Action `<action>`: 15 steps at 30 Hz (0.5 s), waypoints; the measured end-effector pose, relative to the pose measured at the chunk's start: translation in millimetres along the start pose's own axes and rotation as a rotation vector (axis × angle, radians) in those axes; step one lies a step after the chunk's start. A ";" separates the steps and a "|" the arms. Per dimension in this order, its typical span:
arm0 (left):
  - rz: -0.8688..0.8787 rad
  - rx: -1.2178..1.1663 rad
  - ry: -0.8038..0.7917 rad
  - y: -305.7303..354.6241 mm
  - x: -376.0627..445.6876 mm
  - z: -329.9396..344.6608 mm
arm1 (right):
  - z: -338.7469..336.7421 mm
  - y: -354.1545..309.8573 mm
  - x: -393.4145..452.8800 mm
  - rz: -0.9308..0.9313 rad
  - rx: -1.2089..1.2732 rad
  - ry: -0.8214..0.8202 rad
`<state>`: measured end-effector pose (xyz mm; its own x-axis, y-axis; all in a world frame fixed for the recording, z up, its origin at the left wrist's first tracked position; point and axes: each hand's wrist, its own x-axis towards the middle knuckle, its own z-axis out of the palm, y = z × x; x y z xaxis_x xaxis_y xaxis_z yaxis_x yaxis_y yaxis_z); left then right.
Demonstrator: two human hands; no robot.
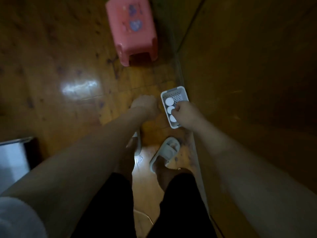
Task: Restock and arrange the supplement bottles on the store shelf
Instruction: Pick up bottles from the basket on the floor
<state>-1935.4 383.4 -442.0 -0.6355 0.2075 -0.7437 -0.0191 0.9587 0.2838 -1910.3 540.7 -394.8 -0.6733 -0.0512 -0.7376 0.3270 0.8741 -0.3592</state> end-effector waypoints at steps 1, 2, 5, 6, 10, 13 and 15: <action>-0.013 -0.029 0.027 -1.3 -33.3 -22.3 | -17.1 -20.8 -25.4 -0.020 -0.016 -0.013; -0.031 -0.065 0.063 -3.0 -66.4 -43.6 | -33.8 -41.4 -48.9 -0.046 -0.037 -0.026; -0.073 -0.150 0.170 -5.7 -155.9 -89.2 | -71.2 -91.9 -110.1 -0.150 -0.126 -0.045; -0.090 -0.176 0.201 -6.0 -184.8 -100.2 | -78.3 -105.4 -128.2 -0.193 -0.168 -0.033; -0.215 -0.237 0.386 -28.2 -307.2 -125.6 | -76.8 -163.4 -201.4 -0.456 -0.357 -0.015; -0.331 -0.285 0.545 -46.4 -389.4 -119.9 | -63.8 -201.0 -252.5 -0.656 -0.475 -0.013; -0.412 -0.345 0.619 -55.4 -445.4 -104.5 | -49.3 -228.4 -286.7 -0.773 -0.505 -0.005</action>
<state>-1732.0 217.5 -63.2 -0.8347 -0.3900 -0.3889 -0.5163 0.7998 0.3062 -1824.7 379.5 -73.2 -0.5805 -0.7096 -0.3993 -0.5415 0.7027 -0.4615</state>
